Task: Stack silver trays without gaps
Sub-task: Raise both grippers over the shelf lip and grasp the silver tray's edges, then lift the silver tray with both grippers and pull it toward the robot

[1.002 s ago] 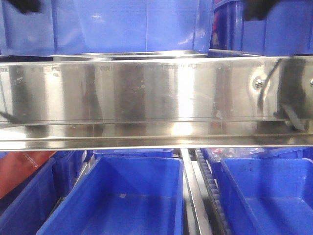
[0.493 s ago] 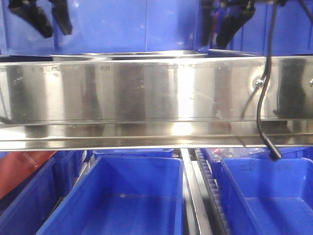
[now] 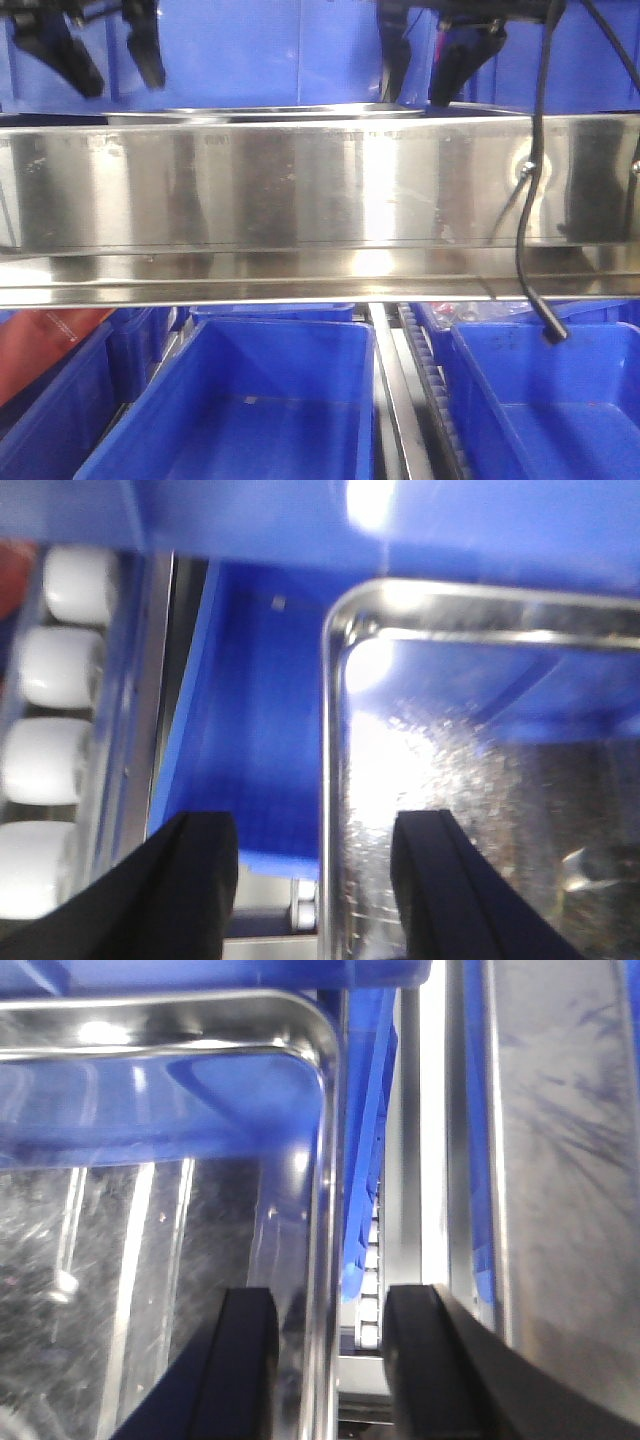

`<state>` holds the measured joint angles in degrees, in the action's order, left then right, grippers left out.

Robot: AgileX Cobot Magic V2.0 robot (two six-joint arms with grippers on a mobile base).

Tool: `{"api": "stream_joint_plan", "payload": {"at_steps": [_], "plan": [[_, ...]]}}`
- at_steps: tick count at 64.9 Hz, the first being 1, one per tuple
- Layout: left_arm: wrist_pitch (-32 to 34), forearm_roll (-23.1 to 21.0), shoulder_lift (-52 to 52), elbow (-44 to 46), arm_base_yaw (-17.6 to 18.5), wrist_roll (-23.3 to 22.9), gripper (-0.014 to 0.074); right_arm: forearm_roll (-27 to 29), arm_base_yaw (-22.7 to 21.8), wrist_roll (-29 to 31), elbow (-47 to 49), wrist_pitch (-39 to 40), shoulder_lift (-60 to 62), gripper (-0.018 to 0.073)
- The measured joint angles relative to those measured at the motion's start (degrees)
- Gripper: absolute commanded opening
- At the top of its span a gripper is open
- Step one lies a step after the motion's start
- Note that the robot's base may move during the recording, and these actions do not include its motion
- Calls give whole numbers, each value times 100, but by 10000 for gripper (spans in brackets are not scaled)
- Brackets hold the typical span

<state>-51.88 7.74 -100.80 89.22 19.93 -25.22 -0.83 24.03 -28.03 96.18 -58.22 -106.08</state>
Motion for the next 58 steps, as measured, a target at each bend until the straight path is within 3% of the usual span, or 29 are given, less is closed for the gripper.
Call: {"api": "stream_joint_plan", "payload": {"at_steps": [36, 49, 58], "plan": [[64, -72, -269, 0, 0, 100, 272, 4, 0, 0, 0, 216, -303, 181], [97, -72, -269, 0, 0, 100, 202, 4, 0, 0, 0, 226, -303, 181], [119, -72, -269, 0, 0, 100, 200, 4, 0, -10, 0, 226, -303, 181]]}}
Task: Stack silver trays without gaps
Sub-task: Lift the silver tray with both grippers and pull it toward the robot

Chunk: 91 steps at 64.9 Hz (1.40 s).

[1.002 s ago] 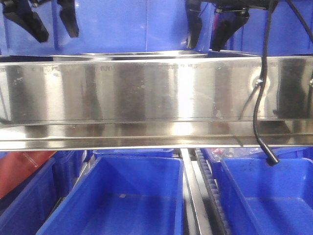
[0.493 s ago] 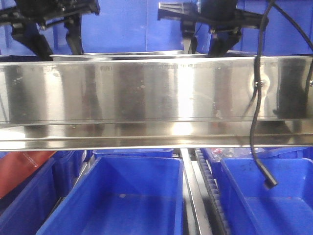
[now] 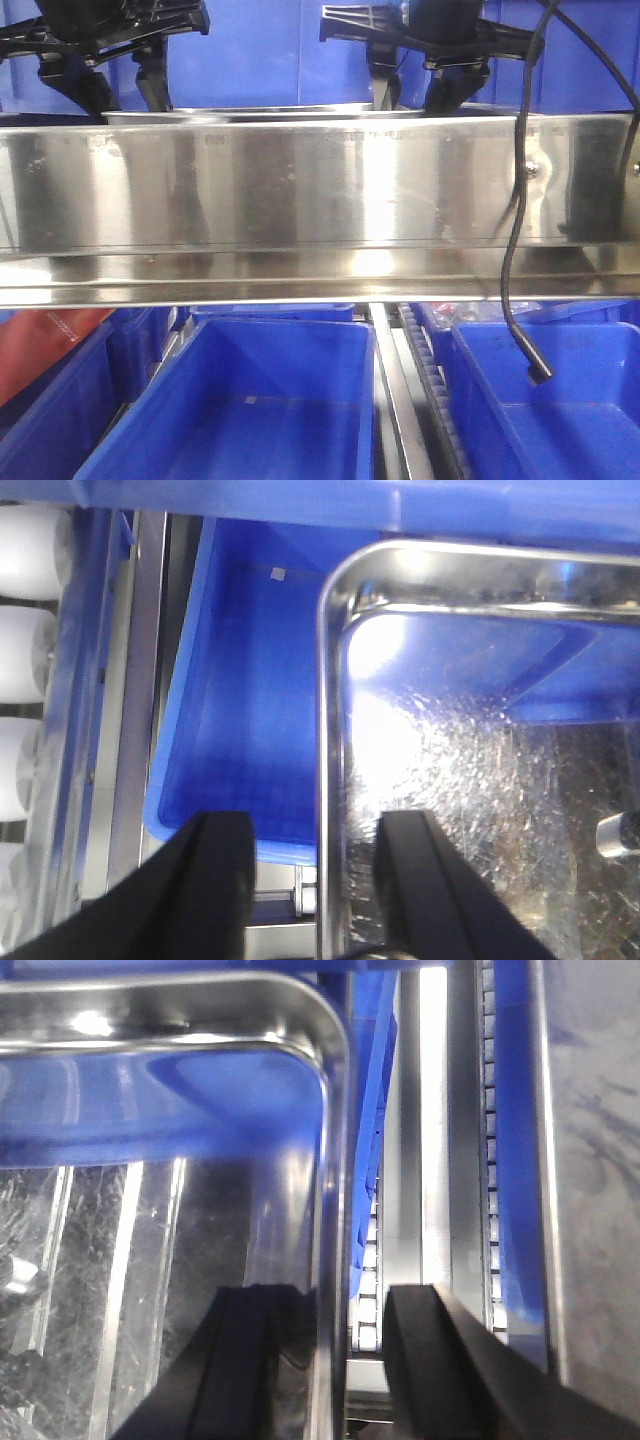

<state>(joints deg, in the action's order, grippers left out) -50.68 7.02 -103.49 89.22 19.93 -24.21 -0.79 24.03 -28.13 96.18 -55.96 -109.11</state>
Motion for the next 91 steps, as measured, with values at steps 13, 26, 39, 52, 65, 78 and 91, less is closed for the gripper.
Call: {"api": "stream_joint_plan", "payload": {"at_steps": [13, 26, 39, 52, 65, 78, 91], "plan": [[0, 0, -45, 0, 0, 0, 200, 0, 0, 0, 0, 36, 0, 181], [0, 0, -132, 0, 0, 4, 200, 0, 0, 0, 0, 36, -48, 181], [-61, 0, -136, 0, 0, 4, 89, 10, 0, 0, 0, 69, -48, 43], [-60, -58, -145, 10, 0, 4, -8, 27, 0, -23, 11, 109, -48, -80], [-60, -85, -145, 10, 0, 4, -9, 37, 0, -34, 11, 117, -48, -78], [-139, -22, 15, -16, 121, 4, -11, 26, 0, -34, 11, 40, 39, -78], [-259, 549, 662, -26, 538, -554, -12, -196, 44, -118, 1, -184, 635, -78]]}}
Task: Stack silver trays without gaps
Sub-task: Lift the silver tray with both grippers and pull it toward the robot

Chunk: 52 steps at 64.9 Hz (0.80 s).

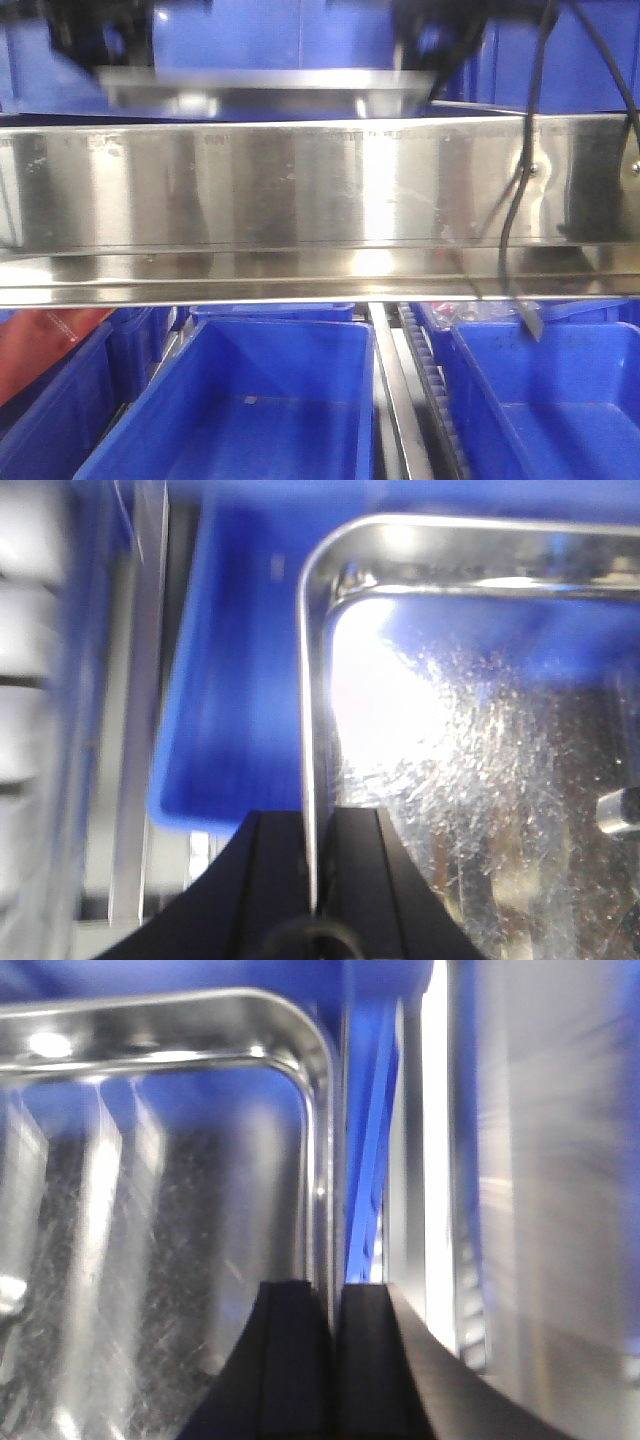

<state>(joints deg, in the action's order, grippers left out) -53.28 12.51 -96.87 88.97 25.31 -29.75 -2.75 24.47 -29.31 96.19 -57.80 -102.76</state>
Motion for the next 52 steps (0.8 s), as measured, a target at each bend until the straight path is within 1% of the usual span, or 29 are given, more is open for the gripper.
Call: {"api": "stream_joint_plan", "payload": {"at_steps": [7, 9, 18, 39, 44, 52], "plan": [[-48, 378, 416, 0, 277, -316, -12, -448, 176, -168, 0, -89, 423, -78], [-57, 425, 491, 14, 338, -355, -12, -581, 223, -197, 0, -126, 545, -78], [-185, 547, 838, 241, 524, -456, -12, -810, 356, -278, 0, -195, 1072, -78], [-637, 697, 1083, 1305, 865, -468, -12, -915, 428, -312, 0, -262, 2041, -74], [-725, 722, 1094, 1420, 967, -468, -12, -915, 428, -312, 21, -327, 2129, -74], [-907, 722, 1127, 1458, 1032, -468, -12, -927, 477, -312, 245, -512, 2159, -74]]}}
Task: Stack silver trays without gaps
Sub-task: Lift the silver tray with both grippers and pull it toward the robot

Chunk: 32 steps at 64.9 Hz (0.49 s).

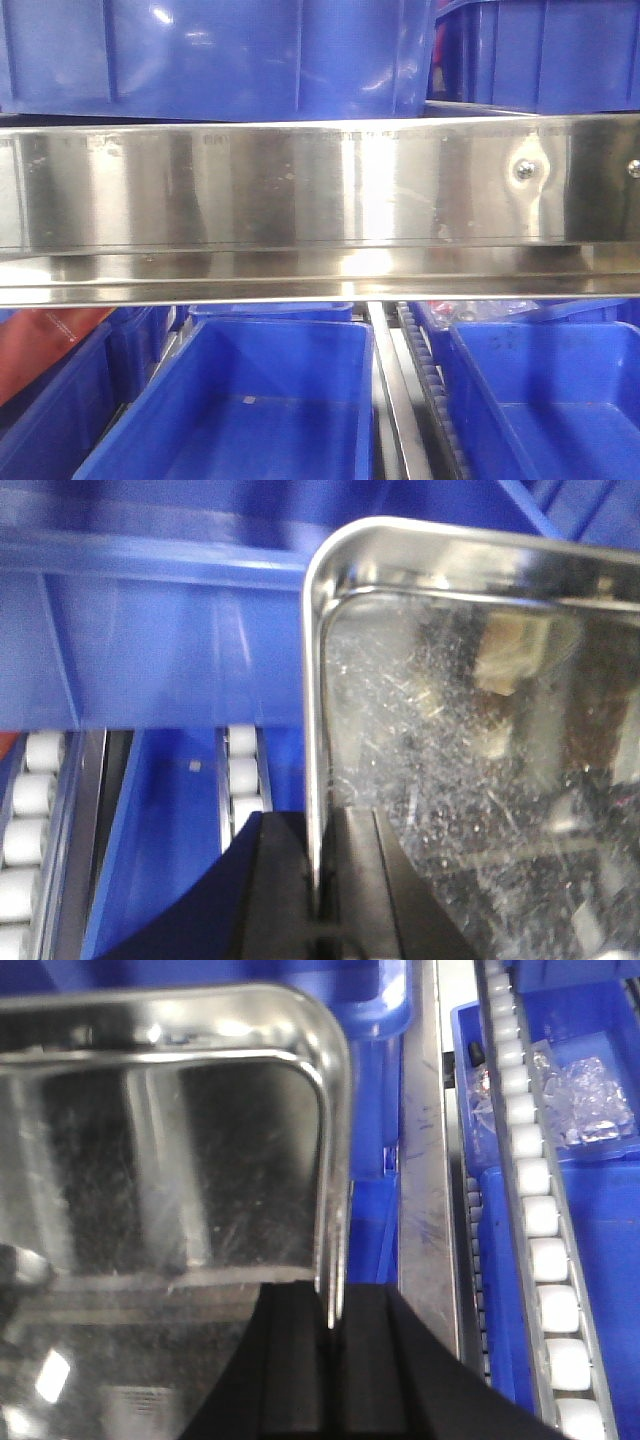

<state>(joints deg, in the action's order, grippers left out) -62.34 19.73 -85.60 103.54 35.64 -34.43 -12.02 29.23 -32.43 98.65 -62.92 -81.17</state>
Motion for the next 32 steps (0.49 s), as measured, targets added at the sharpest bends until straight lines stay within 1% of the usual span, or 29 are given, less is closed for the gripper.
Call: {"api": "stream_joint_plan", "payload": {"at_steps": [20, 32], "plan": [[-150, 32, 172, 0, 12, -11, -12, -133, 237, 0, 239, -195, -10, -74], [-173, 43, 196, 0, 12, -11, -12, -146, 244, 0, 239, -195, -11, -74]]}}
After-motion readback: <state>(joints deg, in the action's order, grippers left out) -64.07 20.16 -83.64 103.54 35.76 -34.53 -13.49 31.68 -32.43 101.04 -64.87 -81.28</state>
